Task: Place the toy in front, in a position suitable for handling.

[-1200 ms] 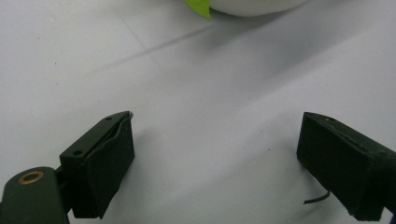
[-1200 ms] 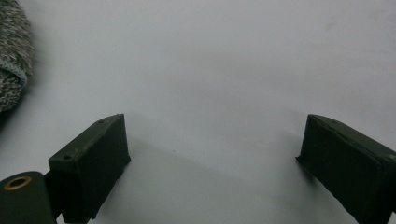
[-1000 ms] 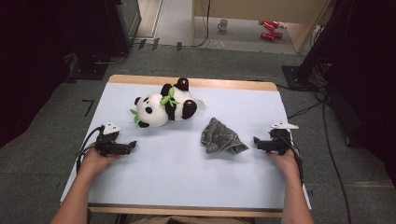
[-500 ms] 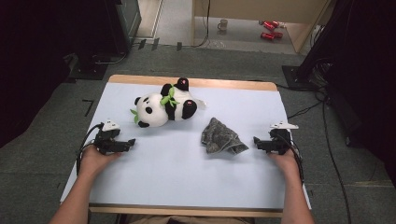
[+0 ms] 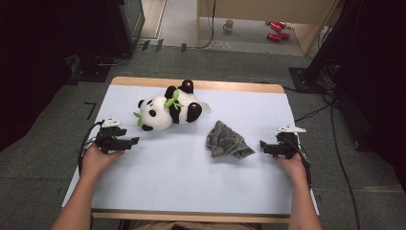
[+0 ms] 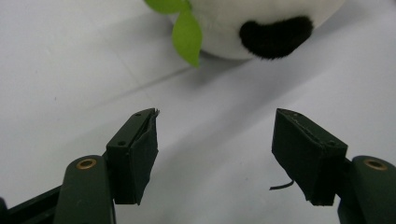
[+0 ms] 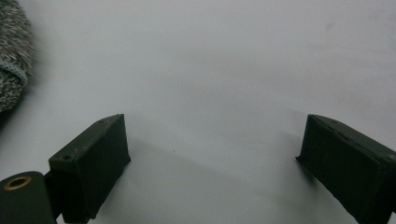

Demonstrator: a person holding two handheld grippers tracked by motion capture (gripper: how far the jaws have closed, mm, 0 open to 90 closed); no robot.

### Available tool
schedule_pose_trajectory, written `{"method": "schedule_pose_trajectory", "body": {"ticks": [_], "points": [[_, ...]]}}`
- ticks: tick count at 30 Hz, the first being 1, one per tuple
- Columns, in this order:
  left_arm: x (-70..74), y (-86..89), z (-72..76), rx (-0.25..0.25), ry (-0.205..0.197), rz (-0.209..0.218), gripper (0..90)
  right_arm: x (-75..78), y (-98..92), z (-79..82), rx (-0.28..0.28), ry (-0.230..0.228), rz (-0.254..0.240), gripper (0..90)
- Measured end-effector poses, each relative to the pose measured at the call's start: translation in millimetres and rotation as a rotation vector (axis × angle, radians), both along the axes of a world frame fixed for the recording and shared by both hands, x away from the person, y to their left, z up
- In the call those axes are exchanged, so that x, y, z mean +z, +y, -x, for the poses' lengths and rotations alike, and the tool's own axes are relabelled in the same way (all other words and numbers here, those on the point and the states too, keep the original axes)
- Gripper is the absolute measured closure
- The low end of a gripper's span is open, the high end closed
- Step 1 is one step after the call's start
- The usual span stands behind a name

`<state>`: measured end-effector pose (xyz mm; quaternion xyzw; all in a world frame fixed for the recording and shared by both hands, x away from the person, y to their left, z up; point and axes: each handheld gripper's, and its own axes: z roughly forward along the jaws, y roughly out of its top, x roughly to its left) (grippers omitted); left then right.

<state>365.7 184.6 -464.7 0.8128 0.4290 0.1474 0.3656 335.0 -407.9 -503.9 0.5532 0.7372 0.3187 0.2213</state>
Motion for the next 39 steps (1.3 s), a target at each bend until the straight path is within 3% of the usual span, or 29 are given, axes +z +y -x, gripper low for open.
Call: {"method": "schedule_pose_trajectory", "body": {"ticks": [6,7,11,18,24,29,32,36,39], "points": [[12.4,-10.8,-5.5,-0.016,-0.029,0.015,31.2,0.0,0.2,0.2,-0.001,0.0,0.002,7.0],[17.4,-14.1,-7.5,-0.044,-0.025,0.04,35.0,0.0,0.2,0.2,-0.002,-0.001,0.002,7.0],[22.7,-19.9,-9.4,-0.064,-0.031,0.027,35.0,0.0,0.3,0.3,-0.002,-0.001,0.002,7.0],[38.6,-25.4,-19.3,-0.078,-0.036,0.064,37.1,0.0,0.3,0.4,-0.004,-0.001,0.002,7.0],[49.5,-33.3,-27.3,-0.077,-0.048,0.077,34.9,-0.1,0.3,0.4,-0.003,-0.002,0.003,7.0],[60.3,-45.2,-33.6,-0.081,-0.075,0.058,33.6,0.0,0.3,0.4,-0.003,-0.002,0.003,7.0],[65.1,-50.4,-40.7,-0.066,-0.067,0.046,33.5,0.0,0.4,0.4,-0.004,-0.001,0.003,7.0],[69.2,-55.8,-51.6,-0.037,-0.054,0.079,33.9,0.0,0.3,0.4,-0.004,-0.002,0.003,7.0],[70.7,-59.5,-58.7,-0.019,-0.051,0.061,34.4,-0.1,0.3,0.5,-0.004,-0.002,0.003,7.0]]}}
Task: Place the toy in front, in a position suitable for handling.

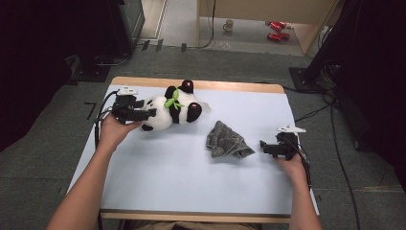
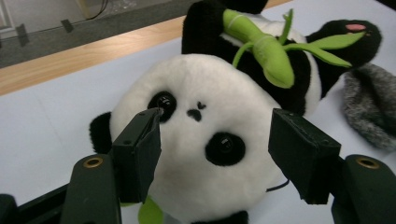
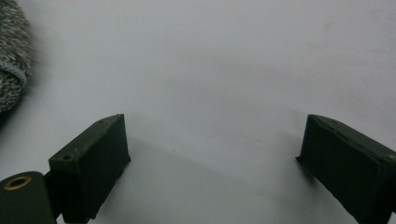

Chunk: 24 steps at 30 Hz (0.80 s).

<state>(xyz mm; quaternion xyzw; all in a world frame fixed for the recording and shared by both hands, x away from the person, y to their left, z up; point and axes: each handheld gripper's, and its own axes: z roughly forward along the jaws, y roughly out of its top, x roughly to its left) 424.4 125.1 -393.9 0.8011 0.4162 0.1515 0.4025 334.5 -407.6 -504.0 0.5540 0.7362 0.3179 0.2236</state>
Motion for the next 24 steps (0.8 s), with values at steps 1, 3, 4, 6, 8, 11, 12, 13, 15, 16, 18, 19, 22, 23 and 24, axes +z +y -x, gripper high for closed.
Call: {"method": "schedule_pose_trajectory", "body": {"ticks": [1,3,4,6,8,11,12,13,15,16,18,19,22,23,24], "points": [[0.0,0.0,0.0,0.0,0.0,0.0,34.6,0.0,0.0,0.0,0.0,0.0,0.0,7.0],[0.3,-0.5,-5.1,0.021,0.004,0.01,35.5,0.0,0.0,0.0,0.0,0.0,0.0,7.0],[0.5,-0.9,-7.7,0.029,0.01,0.019,35.5,0.0,0.0,0.0,0.0,0.0,0.0,7.0],[0.5,-3.5,-10.9,0.042,0.009,0.022,36.1,0.0,0.0,0.0,0.0,0.0,0.0,7.0],[-0.5,-9.0,-15.3,0.056,0.021,0.015,36.0,0.0,0.0,0.0,0.0,0.0,0.0,7.0],[-2.2,-13.6,-17.6,0.062,0.025,0.004,35.5,0.0,0.0,0.0,0.0,0.0,0.0,7.0],[-3.0,-15.5,-18.7,0.065,0.027,0.002,35.0,0.0,0.0,0.0,0.0,0.0,0.0,7.0],[-3.7,-17.2,-19.6,0.071,0.031,0.01,34.6,0.0,0.0,0.0,0.0,0.0,0.0,7.0],[-5.9,-20.9,-20.7,0.075,0.043,0.015,33.9,0.0,0.0,0.0,0.0,0.0,0.0,7.0],[-7.1,-23.4,-20.9,0.077,0.045,0.01,32.9,0.0,0.0,0.0,0.0,0.0,0.0,7.0],[-9.8,-28.4,-20.1,0.08,0.038,-0.007,28.5,0.0,0.0,0.0,0.0,0.0,0.0,7.0],[-12.3,-30.3,-19.5,0.083,0.036,-0.008,27.0,0.0,0.0,0.0,0.0,0.0,0.0,7.0],[-19.1,-32.7,-17.0,0.109,-0.002,-0.033,26.8,0.0,0.1,0.0,0.0,0.0,0.0,7.0],[-21.8,-32.4,-16.4,0.123,-0.015,-0.029,26.8,0.0,0.1,0.0,0.0,0.0,0.0,7.0],[-25.0,-32.8,-15.2,0.137,-0.03,-0.024,27.7,0.0,0.1,0.0,0.0,0.0,0.001,7.0]]}}
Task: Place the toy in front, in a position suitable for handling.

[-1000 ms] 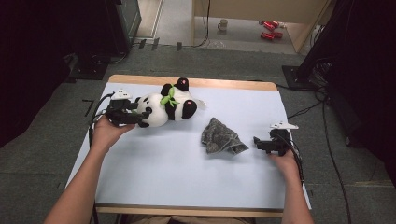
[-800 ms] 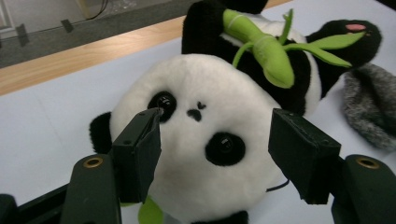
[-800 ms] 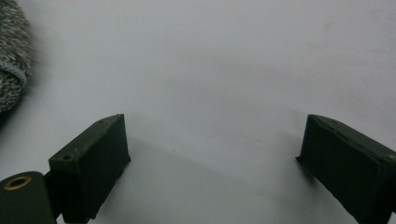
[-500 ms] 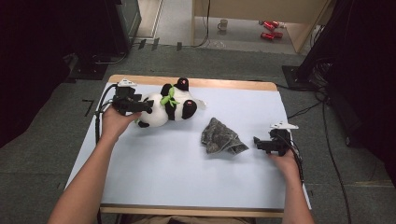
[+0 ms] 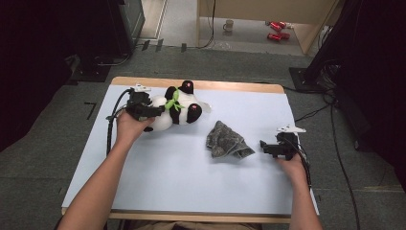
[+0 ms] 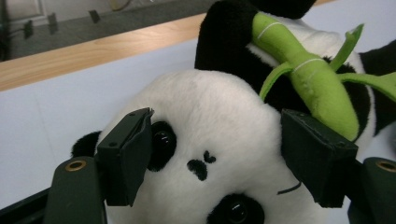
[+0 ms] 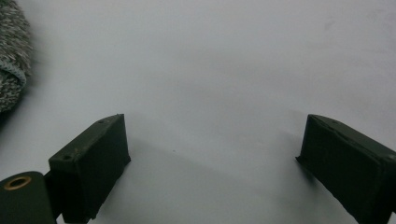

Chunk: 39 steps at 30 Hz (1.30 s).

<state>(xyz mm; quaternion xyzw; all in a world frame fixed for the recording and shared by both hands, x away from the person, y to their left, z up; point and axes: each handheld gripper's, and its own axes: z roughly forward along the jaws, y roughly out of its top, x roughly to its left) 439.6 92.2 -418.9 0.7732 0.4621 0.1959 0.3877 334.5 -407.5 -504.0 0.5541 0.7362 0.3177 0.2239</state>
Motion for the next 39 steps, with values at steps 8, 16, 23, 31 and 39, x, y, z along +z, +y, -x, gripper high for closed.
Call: {"method": "schedule_pose_trajectory", "body": {"ticks": [8,16,23,31,39], "points": [[-10.1,-2.4,7.9,0.056,-0.04,-0.019,43.8,0.0,0.1,0.1,-0.001,0.0,0.0,7.0],[-5.9,-4.5,9.8,0.045,-0.013,-0.058,53.1,0.0,0.1,0.1,-0.002,0.0,0.0,7.0],[0.1,0.9,13.9,-0.011,-0.003,-0.023,59.6,0.0,0.0,0.1,-0.001,0.0,0.0,7.0],[9.2,13.5,22.8,-0.045,0.042,0.082,73.6,0.0,0.0,0.0,-0.002,0.0,-0.001,7.0],[18.9,11.8,38.0,-0.088,0.043,0.074,77.0,0.0,0.0,0.1,-0.002,0.0,-0.001,7.0]]}}
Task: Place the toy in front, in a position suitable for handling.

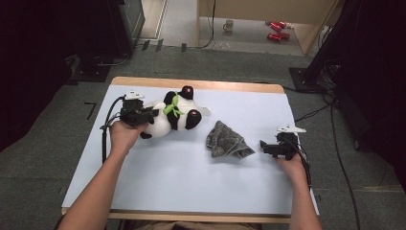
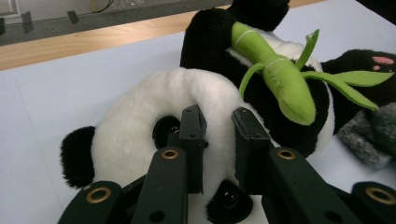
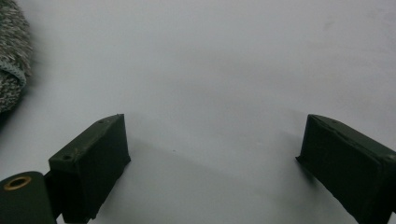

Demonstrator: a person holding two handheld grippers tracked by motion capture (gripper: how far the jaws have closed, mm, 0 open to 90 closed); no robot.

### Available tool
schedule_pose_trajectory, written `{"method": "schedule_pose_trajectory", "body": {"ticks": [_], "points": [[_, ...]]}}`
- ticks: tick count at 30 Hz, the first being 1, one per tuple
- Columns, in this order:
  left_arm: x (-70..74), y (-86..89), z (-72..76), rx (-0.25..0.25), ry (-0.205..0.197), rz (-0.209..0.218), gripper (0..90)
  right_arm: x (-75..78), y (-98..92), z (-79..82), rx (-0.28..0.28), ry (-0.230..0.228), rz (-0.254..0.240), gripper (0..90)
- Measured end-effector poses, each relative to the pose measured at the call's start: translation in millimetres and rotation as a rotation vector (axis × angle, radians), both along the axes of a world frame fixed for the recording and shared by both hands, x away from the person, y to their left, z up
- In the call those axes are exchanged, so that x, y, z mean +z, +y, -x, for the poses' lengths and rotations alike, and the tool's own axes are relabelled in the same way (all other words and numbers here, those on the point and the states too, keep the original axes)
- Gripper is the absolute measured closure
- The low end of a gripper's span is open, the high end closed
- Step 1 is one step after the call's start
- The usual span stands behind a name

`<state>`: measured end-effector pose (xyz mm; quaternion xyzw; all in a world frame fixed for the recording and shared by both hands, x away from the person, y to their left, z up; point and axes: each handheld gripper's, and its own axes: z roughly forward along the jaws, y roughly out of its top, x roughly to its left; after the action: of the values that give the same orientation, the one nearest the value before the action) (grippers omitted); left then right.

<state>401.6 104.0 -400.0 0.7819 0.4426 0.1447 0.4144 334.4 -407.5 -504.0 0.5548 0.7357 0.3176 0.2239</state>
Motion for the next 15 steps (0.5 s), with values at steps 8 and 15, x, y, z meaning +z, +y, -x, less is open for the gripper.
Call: {"method": "schedule_pose_trajectory", "body": {"ticks": [8,15], "points": [[8.0,0.1,25.2,-0.052,0.016,0.032,77.9,0.0,0.0,0.0,0.0,0.0,0.0,7.0],[4.8,-0.3,47.6,-0.099,0.035,0.078,78.8,0.0,0.1,0.0,0.0,0.0,0.001,7.0]]}}
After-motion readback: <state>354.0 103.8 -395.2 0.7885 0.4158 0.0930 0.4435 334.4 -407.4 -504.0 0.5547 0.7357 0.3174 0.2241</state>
